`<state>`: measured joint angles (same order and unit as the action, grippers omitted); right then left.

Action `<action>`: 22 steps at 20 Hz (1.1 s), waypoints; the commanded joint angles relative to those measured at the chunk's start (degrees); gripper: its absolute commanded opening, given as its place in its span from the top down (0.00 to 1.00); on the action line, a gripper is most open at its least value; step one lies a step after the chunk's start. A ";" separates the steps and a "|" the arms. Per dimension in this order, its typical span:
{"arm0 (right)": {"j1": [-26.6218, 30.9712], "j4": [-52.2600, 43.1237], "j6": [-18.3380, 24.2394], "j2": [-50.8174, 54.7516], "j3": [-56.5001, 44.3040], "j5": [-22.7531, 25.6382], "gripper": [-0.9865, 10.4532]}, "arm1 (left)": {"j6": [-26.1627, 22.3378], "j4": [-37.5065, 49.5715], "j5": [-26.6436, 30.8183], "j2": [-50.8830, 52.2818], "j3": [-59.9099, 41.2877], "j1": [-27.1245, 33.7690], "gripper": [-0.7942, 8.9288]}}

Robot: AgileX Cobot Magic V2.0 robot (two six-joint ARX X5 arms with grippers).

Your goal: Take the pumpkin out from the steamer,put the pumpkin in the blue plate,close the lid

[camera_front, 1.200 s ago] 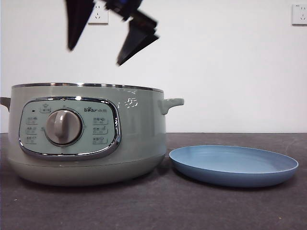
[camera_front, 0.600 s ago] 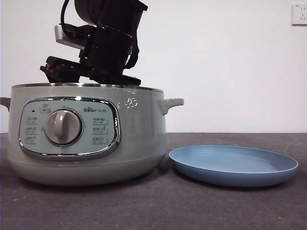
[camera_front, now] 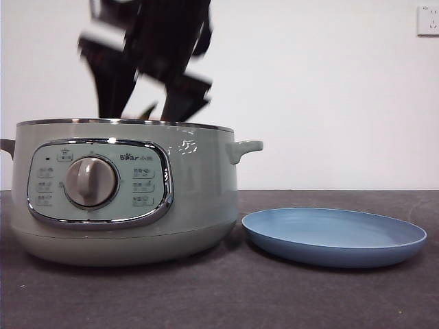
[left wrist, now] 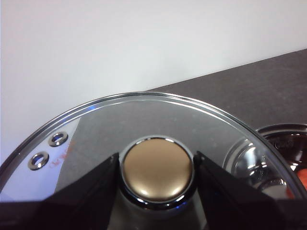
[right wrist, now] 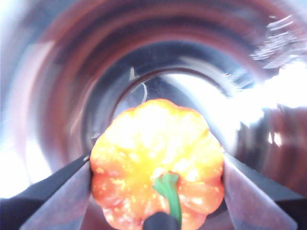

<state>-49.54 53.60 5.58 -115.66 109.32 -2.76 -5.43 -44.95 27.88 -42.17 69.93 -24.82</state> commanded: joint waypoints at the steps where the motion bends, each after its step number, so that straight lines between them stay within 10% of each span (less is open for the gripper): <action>1: 0.72 4.24 -0.11 5.46 -0.02 0.22 0.92 | -0.81 4.87 0.17 -0.15 0.72 0.07 0.93; 6: 8.39 19.12 -4.22 19.12 -0.02 1.90 0.92 | -0.81 9.60 -5.60 -3.61 0.72 0.07 0.93; 15: 18.58 24.90 -21.62 30.16 -14.97 33.53 0.92 | -0.81 12.85 -11.82 -7.37 0.72 0.02 0.93; 22: 19.47 4.85 -22.01 42.16 -42.25 30.45 0.92 | -0.79 14.05 -11.87 -7.61 0.72 0.02 0.93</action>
<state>-29.98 59.75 -15.90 -73.08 68.82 28.38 -5.54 -34.09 15.84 -50.46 69.93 -24.82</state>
